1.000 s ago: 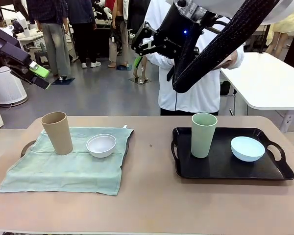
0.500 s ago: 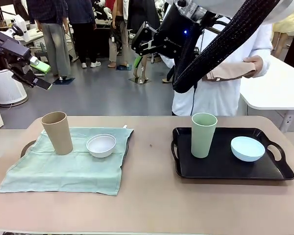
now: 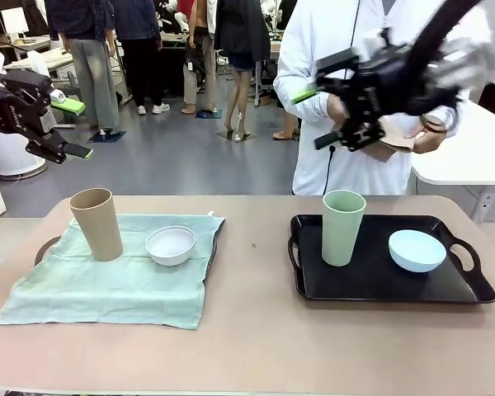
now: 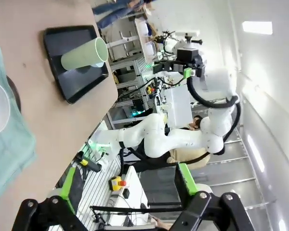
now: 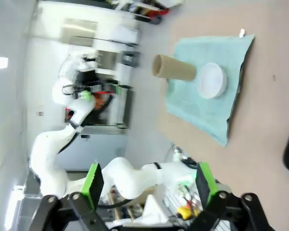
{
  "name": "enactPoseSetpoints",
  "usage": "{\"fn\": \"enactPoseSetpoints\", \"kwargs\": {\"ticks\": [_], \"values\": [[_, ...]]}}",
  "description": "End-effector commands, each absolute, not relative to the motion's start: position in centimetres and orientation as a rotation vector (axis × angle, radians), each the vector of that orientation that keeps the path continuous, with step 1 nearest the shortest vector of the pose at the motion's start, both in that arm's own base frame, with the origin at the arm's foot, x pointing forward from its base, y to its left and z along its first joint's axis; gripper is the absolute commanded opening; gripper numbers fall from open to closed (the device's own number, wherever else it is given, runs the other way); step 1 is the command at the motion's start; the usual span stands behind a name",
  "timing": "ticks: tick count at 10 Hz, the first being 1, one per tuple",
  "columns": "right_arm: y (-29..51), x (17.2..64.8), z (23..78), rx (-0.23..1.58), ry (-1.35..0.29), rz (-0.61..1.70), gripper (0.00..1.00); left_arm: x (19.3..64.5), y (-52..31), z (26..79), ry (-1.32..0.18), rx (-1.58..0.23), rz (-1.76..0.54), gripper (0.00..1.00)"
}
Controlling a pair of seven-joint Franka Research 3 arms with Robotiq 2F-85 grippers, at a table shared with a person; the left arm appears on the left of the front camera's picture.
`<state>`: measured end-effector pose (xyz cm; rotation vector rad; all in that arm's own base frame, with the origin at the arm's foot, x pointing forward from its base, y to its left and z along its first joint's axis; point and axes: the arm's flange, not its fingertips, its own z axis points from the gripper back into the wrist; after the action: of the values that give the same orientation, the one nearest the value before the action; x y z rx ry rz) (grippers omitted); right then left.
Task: Set up a tray with a mat and arrange the tableware.
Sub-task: Pick up the Picnic Bowl and Reusable plastic cup from the Handle tray in front of the human's position and hold them in the air.
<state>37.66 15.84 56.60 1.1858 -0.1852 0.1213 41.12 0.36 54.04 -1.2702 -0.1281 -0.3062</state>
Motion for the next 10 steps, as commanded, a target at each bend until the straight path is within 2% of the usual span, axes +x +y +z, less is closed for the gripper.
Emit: {"fn": "enactPoseSetpoints", "kwargs": {"ticks": [1,3,7,8,10], "values": [[10.2,35.4,53.8,1.263,-0.177,0.089,1.0,41.0,0.5,54.4,-0.145,-1.256,-0.325,1.0],[6.5,33.3,52.0,1.243,-0.182,0.005,1.0,41.0,0.5,54.4,-0.145,-1.256,-0.325,1.0],[2.4,29.5,51.2,1.179,-0.302,-0.161,1.0,41.0,0.5,54.4,-0.145,-1.256,-0.325,1.0],[1.8,33.2,52.0,1.222,-0.254,-0.083,1.0,41.0,0.5,54.4,-0.145,-1.256,-0.325,1.0],[1.8,33.2,52.0,1.222,-0.254,-0.083,1.0,41.0,0.5,54.4,-0.145,-1.256,-0.325,1.0]]}}
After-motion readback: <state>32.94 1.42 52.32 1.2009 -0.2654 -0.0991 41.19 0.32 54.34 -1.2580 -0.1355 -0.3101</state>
